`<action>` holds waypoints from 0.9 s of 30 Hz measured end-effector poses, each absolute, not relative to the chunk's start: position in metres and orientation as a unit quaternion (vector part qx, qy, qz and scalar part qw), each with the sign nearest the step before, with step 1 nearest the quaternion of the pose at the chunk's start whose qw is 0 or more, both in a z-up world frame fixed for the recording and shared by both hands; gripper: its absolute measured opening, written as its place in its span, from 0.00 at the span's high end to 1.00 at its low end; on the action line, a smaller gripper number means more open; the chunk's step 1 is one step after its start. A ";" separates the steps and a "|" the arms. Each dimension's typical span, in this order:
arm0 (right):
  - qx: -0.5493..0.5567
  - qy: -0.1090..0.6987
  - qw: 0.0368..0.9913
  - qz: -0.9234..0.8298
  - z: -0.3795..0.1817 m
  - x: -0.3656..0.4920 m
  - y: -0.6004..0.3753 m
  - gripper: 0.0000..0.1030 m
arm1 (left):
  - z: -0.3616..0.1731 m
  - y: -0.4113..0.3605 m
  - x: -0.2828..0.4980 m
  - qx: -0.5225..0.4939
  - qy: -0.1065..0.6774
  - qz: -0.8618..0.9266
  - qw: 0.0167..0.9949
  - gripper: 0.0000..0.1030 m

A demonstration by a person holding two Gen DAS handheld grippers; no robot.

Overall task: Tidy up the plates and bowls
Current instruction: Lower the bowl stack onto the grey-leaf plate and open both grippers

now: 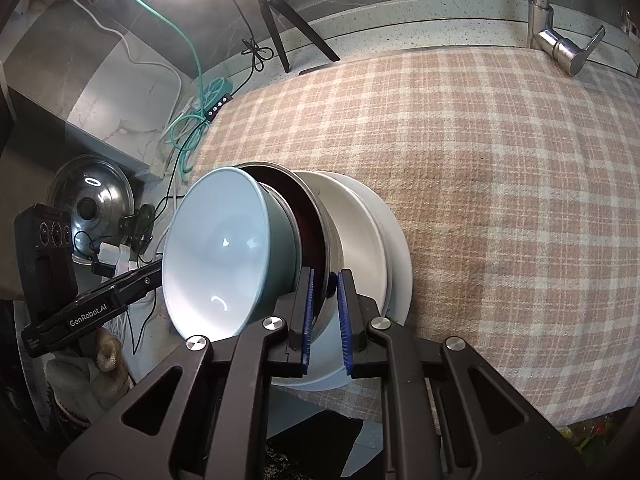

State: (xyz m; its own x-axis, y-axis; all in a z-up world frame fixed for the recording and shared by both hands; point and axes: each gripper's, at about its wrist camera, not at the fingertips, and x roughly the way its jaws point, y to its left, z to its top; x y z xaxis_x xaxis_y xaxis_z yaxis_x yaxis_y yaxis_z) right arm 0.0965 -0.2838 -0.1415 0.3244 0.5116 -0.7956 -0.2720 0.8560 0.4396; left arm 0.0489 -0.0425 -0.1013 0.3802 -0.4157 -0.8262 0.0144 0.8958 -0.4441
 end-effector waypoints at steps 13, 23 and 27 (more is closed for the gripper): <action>0.106 0.511 0.819 0.237 -0.129 0.088 -0.289 0.73 | -0.087 -0.043 0.045 -0.164 0.522 -0.132 0.827 0.87; 0.093 0.492 0.835 0.226 -0.116 0.077 -0.298 0.60 | -0.073 -0.040 0.034 -0.147 0.504 -0.123 0.842 0.73; 0.088 0.481 0.843 0.223 -0.108 0.069 -0.301 0.55 | -0.063 -0.043 0.026 -0.130 0.488 -0.116 0.855 0.66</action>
